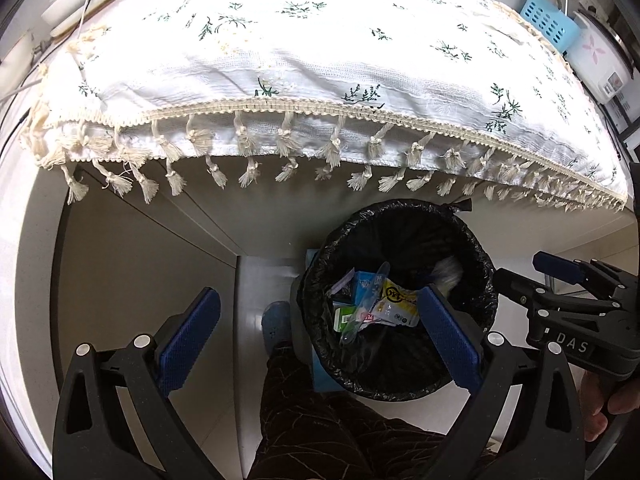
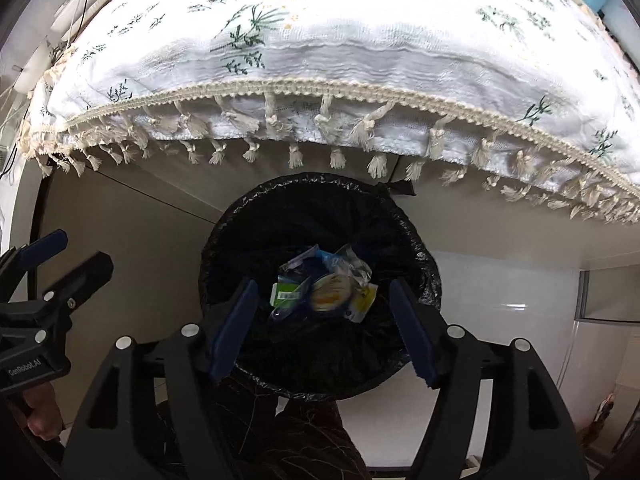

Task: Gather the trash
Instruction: 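Move both tools back over the tablecloth toward the bubble wrap and tissue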

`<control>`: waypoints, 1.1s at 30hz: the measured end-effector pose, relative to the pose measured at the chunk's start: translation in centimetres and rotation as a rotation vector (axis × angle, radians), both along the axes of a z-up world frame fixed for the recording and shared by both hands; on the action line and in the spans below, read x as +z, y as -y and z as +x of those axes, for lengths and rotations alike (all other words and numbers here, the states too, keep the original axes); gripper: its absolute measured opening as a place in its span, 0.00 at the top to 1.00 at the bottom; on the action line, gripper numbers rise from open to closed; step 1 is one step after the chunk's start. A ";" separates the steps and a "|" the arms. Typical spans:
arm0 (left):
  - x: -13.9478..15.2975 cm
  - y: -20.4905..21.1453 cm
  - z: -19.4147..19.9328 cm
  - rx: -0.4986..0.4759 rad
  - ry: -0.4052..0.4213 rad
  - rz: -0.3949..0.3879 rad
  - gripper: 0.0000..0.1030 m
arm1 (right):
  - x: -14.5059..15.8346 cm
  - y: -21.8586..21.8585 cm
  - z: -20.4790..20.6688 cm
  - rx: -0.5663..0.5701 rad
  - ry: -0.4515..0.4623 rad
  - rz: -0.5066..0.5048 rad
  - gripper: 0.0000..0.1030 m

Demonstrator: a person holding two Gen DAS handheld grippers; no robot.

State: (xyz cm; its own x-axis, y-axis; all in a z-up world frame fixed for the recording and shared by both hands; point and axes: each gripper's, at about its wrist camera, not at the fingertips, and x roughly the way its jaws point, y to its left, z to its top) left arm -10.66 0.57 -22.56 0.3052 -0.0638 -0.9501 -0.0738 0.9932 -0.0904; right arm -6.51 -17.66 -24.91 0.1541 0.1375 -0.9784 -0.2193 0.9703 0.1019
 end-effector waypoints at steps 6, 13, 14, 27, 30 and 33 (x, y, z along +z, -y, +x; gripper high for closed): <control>0.4 -0.2 0.2 0.006 0.005 -0.011 0.06 | 0.6 0.2 0.3 -0.015 0.015 -0.001 0.24; 3.9 -0.8 1.1 -0.006 0.038 -0.060 0.06 | 5.1 0.7 0.9 -0.043 0.096 0.002 0.09; 4.5 -0.8 1.3 -0.009 0.046 -0.060 0.06 | 5.9 0.8 1.0 -0.045 0.113 0.005 0.08; 11.4 -2.2 5.4 -0.044 0.121 -0.067 0.06 | 14.0 2.8 4.3 -0.124 0.277 0.013 0.08; 12.5 -2.3 6.8 -0.054 0.131 -0.054 0.06 | 15.1 3.0 5.3 -0.139 0.305 0.009 0.08; 13.3 -2.5 8.0 -0.060 0.135 -0.057 0.06 | 16.0 3.1 6.2 -0.152 0.328 0.012 0.08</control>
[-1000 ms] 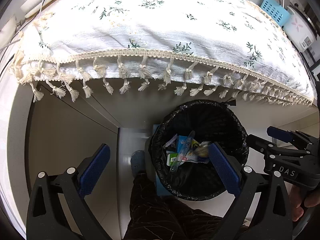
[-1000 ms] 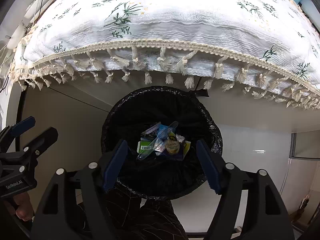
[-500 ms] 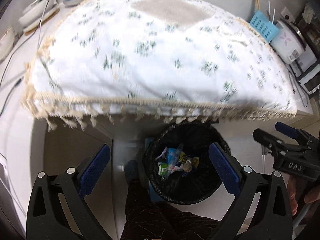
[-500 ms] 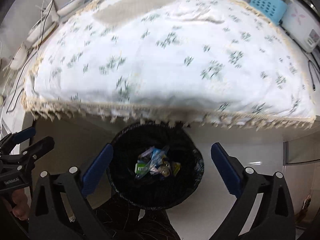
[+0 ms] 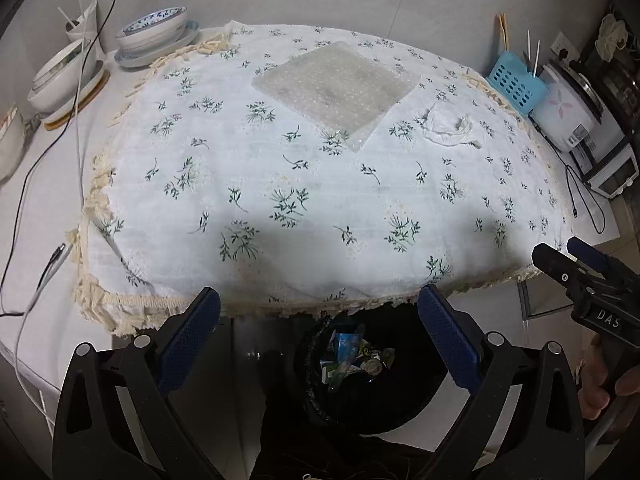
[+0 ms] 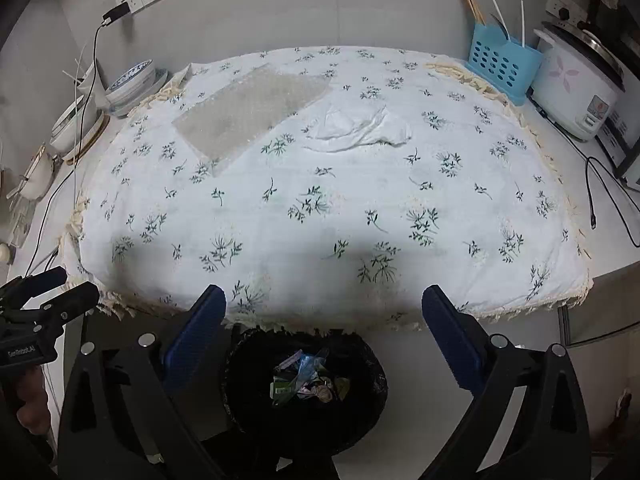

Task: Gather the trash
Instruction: 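Move both tools back over the tablecloth toward the bubble wrap and tissue, then grasp the clear bubble-wrap sheet with the left tool while the right tool grasps the white tissue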

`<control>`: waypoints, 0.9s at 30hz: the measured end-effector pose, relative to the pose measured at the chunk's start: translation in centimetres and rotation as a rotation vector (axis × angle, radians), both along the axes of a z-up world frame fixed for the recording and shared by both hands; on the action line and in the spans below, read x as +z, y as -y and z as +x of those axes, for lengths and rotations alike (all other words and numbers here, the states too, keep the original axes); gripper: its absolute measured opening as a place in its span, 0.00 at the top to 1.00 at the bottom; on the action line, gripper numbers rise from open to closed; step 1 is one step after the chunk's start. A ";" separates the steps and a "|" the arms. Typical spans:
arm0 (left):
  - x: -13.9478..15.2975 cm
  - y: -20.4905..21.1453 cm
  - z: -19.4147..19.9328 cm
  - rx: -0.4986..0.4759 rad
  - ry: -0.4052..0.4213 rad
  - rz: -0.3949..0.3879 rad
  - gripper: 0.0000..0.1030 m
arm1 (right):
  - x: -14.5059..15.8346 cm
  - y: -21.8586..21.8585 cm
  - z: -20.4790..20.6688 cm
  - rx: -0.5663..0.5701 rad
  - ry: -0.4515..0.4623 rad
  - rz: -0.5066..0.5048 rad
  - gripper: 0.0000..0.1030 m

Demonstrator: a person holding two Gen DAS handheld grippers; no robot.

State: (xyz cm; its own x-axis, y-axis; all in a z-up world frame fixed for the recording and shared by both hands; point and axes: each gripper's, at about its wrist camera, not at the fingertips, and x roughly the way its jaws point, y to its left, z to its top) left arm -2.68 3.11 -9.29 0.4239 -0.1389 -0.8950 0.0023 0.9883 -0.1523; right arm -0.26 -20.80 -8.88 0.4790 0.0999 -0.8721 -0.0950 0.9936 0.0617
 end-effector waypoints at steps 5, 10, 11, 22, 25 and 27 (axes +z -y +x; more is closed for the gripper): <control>1.2 0.0 2.6 -0.017 0.022 0.005 0.06 | 1.1 0.1 2.0 -0.009 0.023 -0.008 0.08; 2.3 -0.1 5.8 -0.036 0.048 0.007 0.06 | 1.9 0.3 4.4 -0.025 0.040 -0.009 0.08; 2.4 -0.2 6.4 -0.038 0.049 0.006 0.06 | 2.1 0.3 5.0 -0.028 0.043 -0.007 0.08; 0.7 -1.0 17.2 -0.076 0.029 0.017 0.06 | 0.7 0.3 13.5 -0.063 0.010 -0.011 0.08; -0.3 -1.1 20.6 -0.086 0.013 0.025 0.06 | -0.5 0.6 16.3 -0.075 -0.014 -0.032 0.08; -1.3 -0.9 22.9 -0.094 -0.002 0.038 0.06 | -1.6 1.1 18.2 -0.087 -0.041 -0.035 0.08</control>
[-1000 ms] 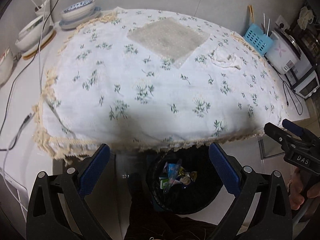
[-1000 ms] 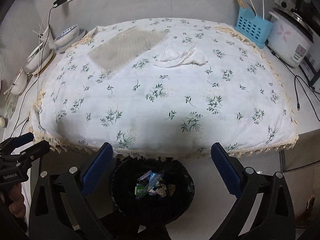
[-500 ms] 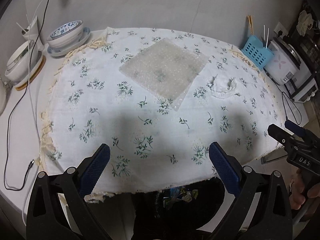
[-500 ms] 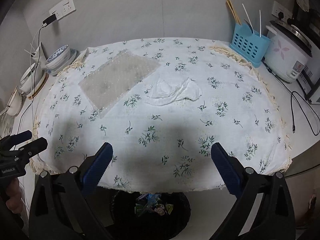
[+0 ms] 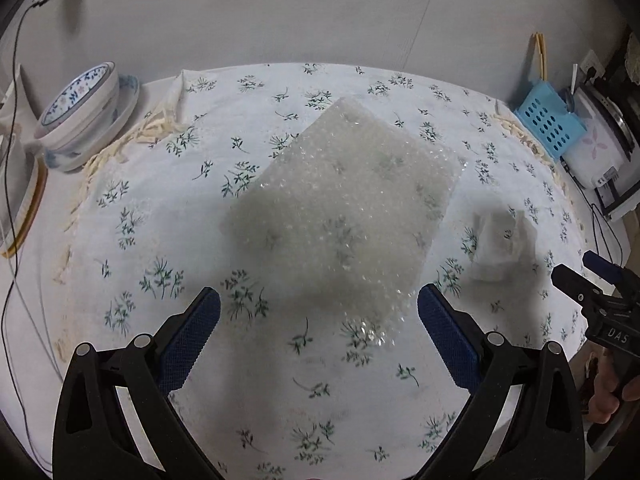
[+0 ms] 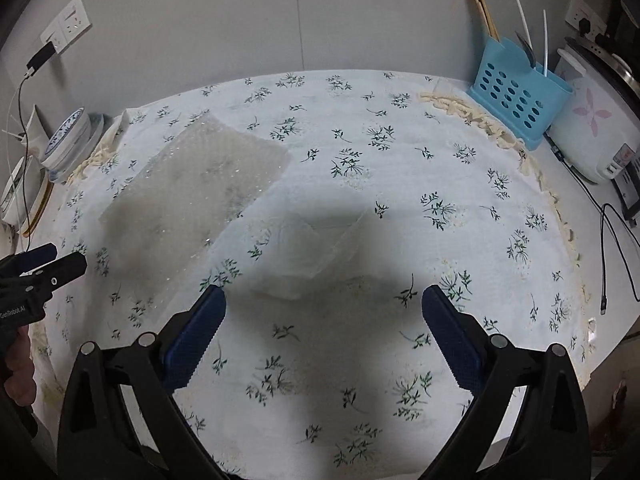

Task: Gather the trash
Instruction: 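Grasp the clear bubble-wrap sheet with the left tool while the right tool grasps the white tissue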

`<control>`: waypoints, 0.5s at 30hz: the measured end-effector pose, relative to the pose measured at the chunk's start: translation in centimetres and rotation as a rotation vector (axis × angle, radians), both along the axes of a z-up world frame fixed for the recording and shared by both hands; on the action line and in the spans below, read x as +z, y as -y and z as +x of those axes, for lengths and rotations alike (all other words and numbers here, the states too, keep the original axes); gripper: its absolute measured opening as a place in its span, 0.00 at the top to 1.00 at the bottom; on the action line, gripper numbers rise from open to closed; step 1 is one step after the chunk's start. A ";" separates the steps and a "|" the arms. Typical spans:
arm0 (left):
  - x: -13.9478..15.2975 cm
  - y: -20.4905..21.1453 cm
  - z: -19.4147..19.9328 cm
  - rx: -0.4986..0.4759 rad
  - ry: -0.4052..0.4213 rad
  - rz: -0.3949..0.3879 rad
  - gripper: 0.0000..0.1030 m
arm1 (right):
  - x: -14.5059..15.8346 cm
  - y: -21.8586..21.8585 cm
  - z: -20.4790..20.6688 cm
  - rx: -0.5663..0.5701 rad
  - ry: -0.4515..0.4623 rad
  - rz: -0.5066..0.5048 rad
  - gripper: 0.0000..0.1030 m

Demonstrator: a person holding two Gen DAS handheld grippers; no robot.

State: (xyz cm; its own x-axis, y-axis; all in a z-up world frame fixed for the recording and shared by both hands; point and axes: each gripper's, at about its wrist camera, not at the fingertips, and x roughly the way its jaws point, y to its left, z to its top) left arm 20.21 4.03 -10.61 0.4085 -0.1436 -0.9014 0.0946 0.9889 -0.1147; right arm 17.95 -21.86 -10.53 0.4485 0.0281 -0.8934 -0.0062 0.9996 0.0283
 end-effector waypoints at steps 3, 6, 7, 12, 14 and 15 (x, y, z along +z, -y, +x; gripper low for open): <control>-1.8 0.4 2.8 -0.016 -0.028 0.027 0.06 | -2.0 0.7 2.3 -0.019 -0.043 0.005 0.08; -4.3 1.2 5.3 -0.030 -0.071 0.055 0.06 | -4.2 1.3 4.3 -0.043 -0.097 0.000 0.10; -4.9 1.4 5.9 -0.029 -0.084 0.061 0.06 | -4.7 1.4 4.7 -0.046 -0.107 -0.008 0.10; -6.8 2.5 7.6 -0.034 -0.115 0.080 0.07 | -6.8 1.0 5.9 -0.041 -0.151 -0.028 0.14; -7.0 2.9 7.8 -0.031 -0.116 0.101 0.07 | -7.4 0.6 6.0 -0.037 -0.164 -0.053 0.18; -7.1 3.1 7.8 -0.033 -0.116 0.109 0.08 | -7.6 0.4 6.0 -0.033 -0.168 -0.060 0.23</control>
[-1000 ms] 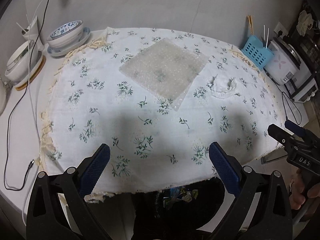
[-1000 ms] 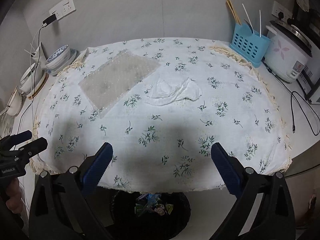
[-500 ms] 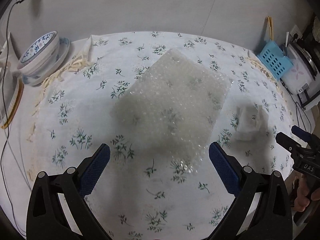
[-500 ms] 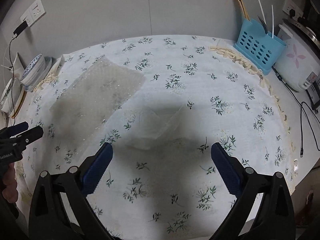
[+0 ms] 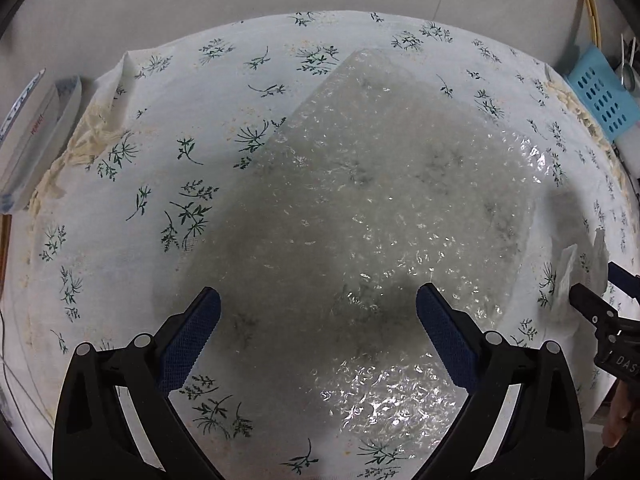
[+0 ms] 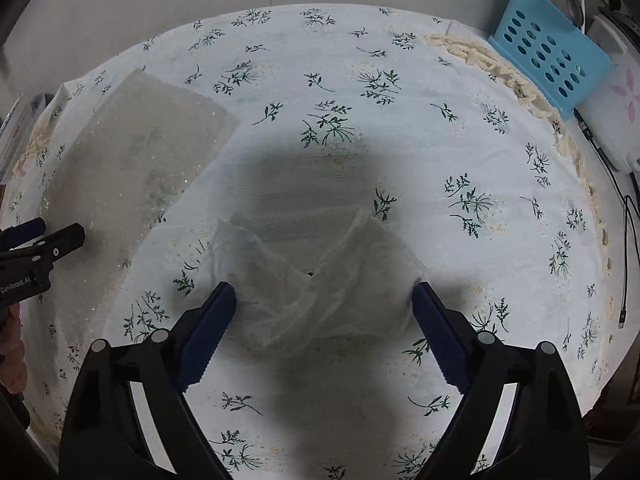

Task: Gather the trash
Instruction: 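Grasp the clear bubble-wrap sheet with the left tool while the right tool grasps the white tissue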

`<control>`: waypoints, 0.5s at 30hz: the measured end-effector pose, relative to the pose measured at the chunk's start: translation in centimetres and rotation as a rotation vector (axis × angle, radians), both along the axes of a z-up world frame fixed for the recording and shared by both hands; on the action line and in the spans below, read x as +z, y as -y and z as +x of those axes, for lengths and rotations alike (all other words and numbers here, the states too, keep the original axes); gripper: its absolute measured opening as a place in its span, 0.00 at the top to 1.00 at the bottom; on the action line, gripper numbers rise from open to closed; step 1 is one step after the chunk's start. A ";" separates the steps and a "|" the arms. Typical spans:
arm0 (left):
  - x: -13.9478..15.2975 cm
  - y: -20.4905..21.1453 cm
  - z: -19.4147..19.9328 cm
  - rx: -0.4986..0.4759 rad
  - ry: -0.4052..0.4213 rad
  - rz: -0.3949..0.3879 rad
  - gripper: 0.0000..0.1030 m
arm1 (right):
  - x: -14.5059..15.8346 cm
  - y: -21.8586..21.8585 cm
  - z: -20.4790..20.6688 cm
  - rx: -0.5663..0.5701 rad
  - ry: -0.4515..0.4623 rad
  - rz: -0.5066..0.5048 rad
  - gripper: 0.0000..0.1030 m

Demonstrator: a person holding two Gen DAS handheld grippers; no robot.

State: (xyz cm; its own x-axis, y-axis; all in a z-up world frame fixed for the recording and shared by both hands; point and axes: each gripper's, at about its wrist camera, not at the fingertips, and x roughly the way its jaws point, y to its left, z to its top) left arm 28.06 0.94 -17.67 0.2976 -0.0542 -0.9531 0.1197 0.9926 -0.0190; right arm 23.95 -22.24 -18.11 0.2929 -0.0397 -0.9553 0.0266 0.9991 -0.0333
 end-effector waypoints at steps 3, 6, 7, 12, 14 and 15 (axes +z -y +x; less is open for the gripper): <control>0.2 0.6 -0.1 -0.010 -0.007 0.026 0.18 | -0.4 -0.3 0.1 -0.003 -0.022 0.015 0.33; 0.5 1.4 0.0 -0.030 -0.029 0.049 0.33 | -0.3 -0.6 0.1 0.002 -0.026 0.017 0.42; 0.6 1.8 0.1 -0.037 -0.038 0.055 0.42 | -0.2 -0.8 0.2 0.005 -0.031 0.021 0.45; 0.8 3.3 0.4 -0.055 -0.062 0.075 0.66 | 0.1 -1.3 0.3 0.003 -0.041 0.032 0.66; 0.9 3.8 0.4 -0.062 -0.064 0.077 0.75 | 0.2 -1.5 0.3 0.001 -0.037 0.034 0.71; 0.9 3.9 0.4 -0.065 -0.065 0.077 0.81 | 0.2 -1.5 0.3 0.003 -0.034 0.035 0.75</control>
State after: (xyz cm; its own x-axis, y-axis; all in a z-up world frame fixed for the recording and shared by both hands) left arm 28.45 -3.01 -16.76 0.2337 0.0031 -0.9723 0.1846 0.9817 0.0475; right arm 24.24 -20.72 -17.91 0.2604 -0.0058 -0.9655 0.0235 0.9997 0.0003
